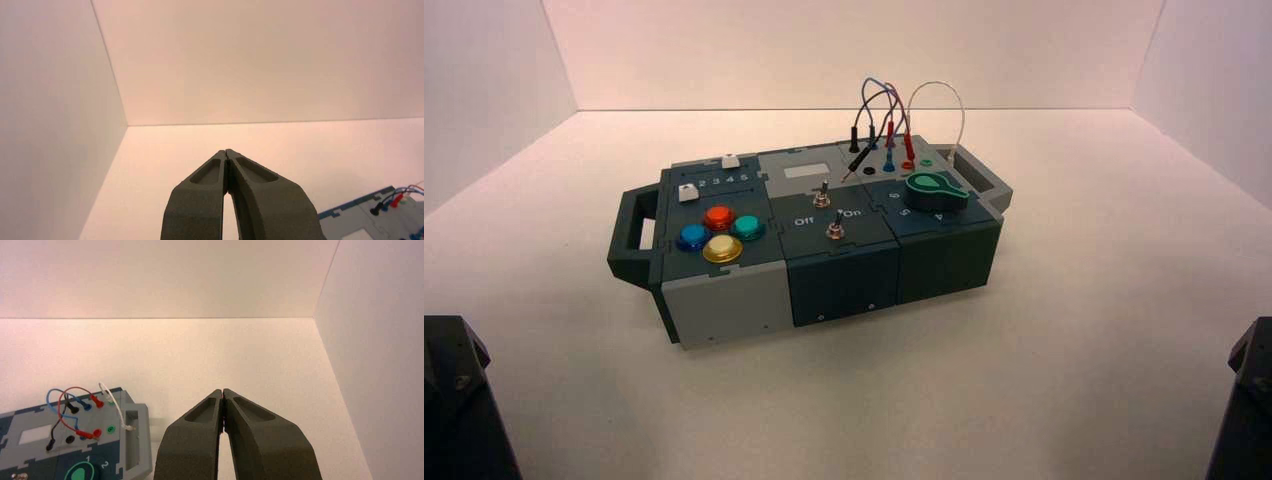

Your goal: Insert the white wire.

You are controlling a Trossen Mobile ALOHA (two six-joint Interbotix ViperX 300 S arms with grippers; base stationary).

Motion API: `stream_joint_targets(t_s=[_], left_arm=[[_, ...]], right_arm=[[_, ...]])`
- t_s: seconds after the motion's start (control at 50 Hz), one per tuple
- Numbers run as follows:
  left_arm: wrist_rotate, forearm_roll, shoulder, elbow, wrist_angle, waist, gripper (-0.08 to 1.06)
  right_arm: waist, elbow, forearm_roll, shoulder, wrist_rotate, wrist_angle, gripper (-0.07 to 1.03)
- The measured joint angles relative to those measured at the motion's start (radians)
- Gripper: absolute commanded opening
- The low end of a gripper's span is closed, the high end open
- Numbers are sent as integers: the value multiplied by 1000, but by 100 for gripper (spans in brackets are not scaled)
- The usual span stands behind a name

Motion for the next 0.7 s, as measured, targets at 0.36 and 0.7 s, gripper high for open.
stream_joint_targets(t_s=[0.36,0.7], left_arm=[[0,0,2,0,3,-2,-3],[-18,-5,87,-20,107,-192,-3]], right_arm=[[2,0,2,3,2,2,-2],[2,-12,15,35,2,14,-2]])
